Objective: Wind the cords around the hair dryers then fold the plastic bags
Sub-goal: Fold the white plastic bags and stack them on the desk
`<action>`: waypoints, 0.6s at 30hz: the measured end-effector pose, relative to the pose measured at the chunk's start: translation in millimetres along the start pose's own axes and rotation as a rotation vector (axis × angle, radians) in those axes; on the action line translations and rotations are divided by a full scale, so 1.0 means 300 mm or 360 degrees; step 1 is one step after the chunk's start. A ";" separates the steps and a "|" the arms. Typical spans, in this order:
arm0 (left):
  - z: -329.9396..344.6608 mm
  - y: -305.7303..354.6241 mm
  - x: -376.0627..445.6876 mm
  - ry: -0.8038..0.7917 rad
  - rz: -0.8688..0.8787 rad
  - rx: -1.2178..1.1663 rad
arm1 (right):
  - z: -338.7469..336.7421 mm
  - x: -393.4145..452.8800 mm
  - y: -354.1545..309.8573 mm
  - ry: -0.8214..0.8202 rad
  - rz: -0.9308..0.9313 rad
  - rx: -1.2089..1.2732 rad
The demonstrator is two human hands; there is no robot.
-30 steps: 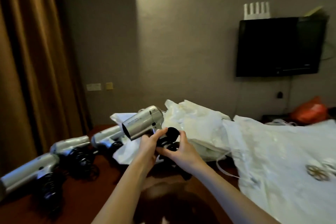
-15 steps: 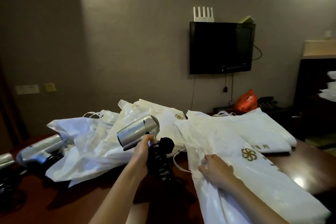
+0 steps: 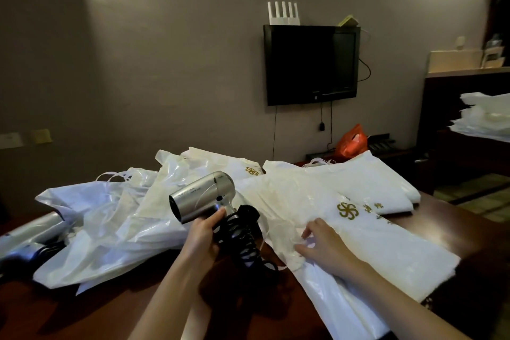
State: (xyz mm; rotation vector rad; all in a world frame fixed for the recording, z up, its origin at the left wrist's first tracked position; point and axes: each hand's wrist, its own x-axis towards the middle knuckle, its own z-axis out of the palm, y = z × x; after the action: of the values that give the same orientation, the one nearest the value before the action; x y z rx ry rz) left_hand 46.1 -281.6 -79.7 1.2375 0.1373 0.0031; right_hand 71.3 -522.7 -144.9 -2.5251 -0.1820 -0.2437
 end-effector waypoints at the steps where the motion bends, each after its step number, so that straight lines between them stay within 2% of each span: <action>1: -0.006 -0.005 -0.001 -0.0006 0.0012 0.0000 | -0.005 0.001 -0.004 0.0029 -0.0013 -0.0024; 4: -0.015 -0.005 -0.021 -0.0045 0.0043 0.0019 | -0.031 0.016 -0.001 0.0041 -0.0018 0.0081; 9: 0.006 0.043 -0.025 -0.0105 0.0134 -0.0132 | -0.146 0.036 -0.011 -0.0157 0.0133 0.0789; 13: 0.116 0.039 -0.018 -0.0184 0.0062 -0.0258 | -0.214 0.049 -0.027 -0.0202 0.0203 0.1181; 18: 0.281 -0.091 0.037 -0.0183 -0.0035 0.0003 | -0.309 0.049 -0.046 -0.0125 0.0211 0.1774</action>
State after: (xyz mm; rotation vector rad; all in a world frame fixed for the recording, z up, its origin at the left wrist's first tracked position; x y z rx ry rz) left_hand 64.1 -369.1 -79.4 1.2349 0.0506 -0.0872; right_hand 70.7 -563.5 -59.1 -1.4282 -0.1254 0.0277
